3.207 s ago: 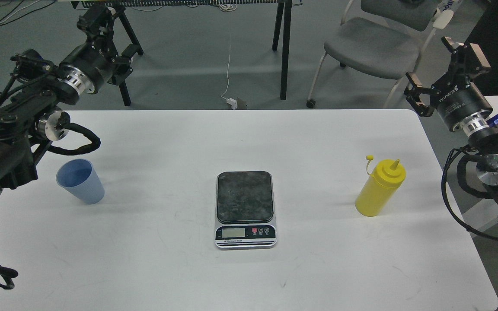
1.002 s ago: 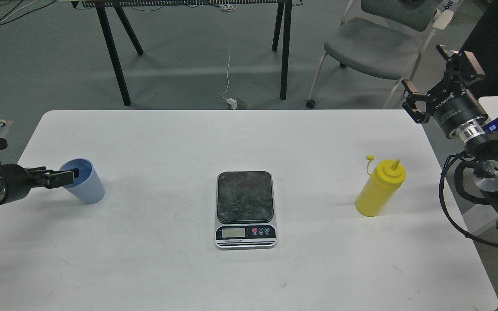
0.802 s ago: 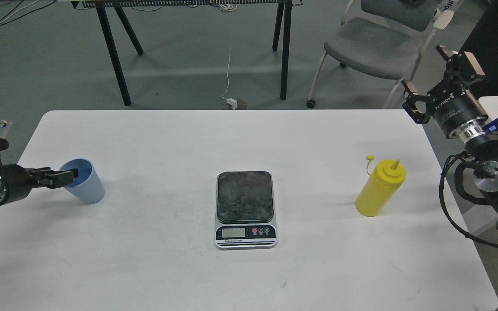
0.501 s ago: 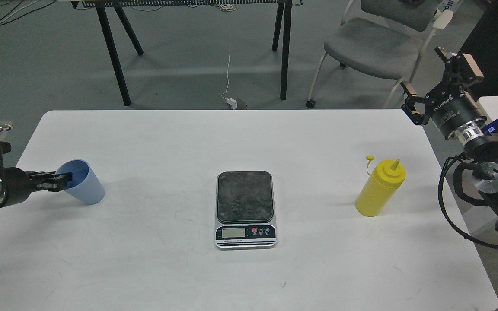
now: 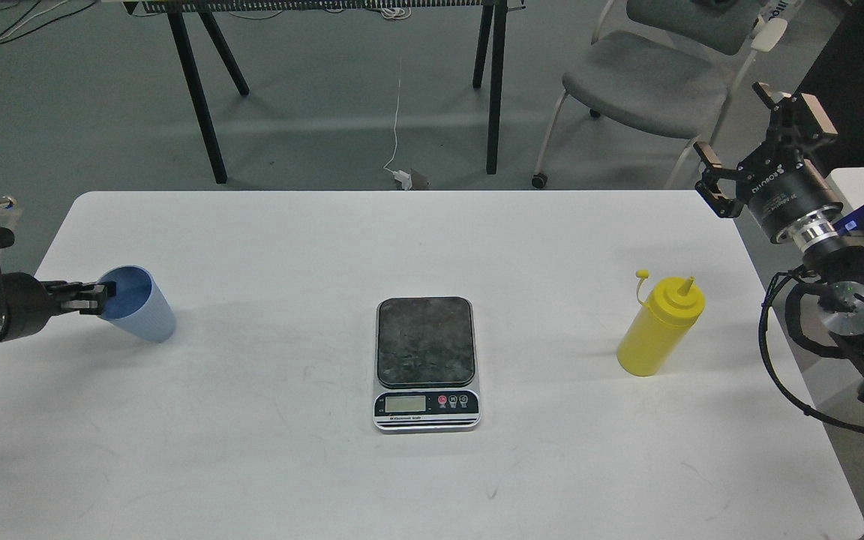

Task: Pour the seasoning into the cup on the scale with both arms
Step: 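Lift the blue cup and carry it over the scale, then lower the blue cup onto the scale top with the left gripper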

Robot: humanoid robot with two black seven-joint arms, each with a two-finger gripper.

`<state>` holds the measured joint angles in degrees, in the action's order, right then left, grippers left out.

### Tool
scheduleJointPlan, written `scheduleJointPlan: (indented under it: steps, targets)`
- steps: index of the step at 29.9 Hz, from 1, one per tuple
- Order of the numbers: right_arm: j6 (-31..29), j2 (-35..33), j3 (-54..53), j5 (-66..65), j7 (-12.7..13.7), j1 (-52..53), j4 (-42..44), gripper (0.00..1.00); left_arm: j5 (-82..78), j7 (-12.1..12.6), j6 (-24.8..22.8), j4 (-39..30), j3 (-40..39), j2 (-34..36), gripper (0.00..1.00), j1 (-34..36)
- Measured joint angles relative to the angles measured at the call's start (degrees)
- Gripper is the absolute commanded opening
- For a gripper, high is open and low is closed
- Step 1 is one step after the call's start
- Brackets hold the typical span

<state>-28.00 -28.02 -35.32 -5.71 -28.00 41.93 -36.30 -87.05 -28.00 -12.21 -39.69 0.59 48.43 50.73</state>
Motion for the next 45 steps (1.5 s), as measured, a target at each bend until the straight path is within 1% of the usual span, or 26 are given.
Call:
scheduleJointPlan:
  steps: [2,5,9,11,15,18,22,26,30,40,45]
  targets:
    - [0.0,-0.13,-0.05,0.0,0.0,0.0,0.01,1.0,-0.49,0.0,-1.86,-1.22,0.0,0.18,0.05,1.89]
    - [0.0,-0.18,-0.1,0.0,0.0,0.0,0.01,1.0,-2.66,0.0,-6.12,-2.7,0.0,-0.14,0.06,5.62]
    - [0.0,-0.19,-0.18,0.0,0.0,0.0,0.0,1.0,-6.61,-0.02,-12.72,-4.7,-0.04,-4.93,0.06,13.27]
    - [0.0,-0.23,-0.19,0.0,0.0,0.0,0.02,1.0,-7.66,0.0,-14.75,-6.92,-0.05,-7.41,0.06,17.11]
    - [0.0,-0.23,-0.25,0.0,0.0,0.0,0.01,1.0,-10.12,-0.02,-15.72,-11.87,-0.1,-12.59,0.06,23.78]
    - [0.0,-0.41,-0.38,0.0,0.0,-0.03,0.0,1.0,-12.75,-0.01,-15.78,-14.38,-0.09,-16.97,0.06,26.42]
    - [0.0,-1.98,-0.58,0.01,0.0,-0.38,-0.1,1.0,-16.19,-0.02,-15.79,-18.95,0.18,-20.24,0.06,27.29]
    - [0.0,-2.35,-0.62,0.08,0.0,-0.65,-0.1,1.0,-19.93,-0.01,-15.8,-20.82,4.02,-22.69,0.06,27.29]
    - [0.0,-2.36,-0.63,0.08,0.0,-0.84,-0.11,1.0,-20.67,0.0,-15.79,-20.88,5.43,-23.94,0.07,27.29]
    - [0.0,-1.37,-0.6,0.01,0.0,-0.89,0.01,1.0,-20.59,0.01,-15.79,-20.68,5.76,-26.22,0.08,25.86]
    - [0.0,-1.34,-0.47,0.0,0.0,-0.68,0.01,1.0,-21.05,0.01,-15.79,-17.84,6.18,-29.06,0.08,23.57]
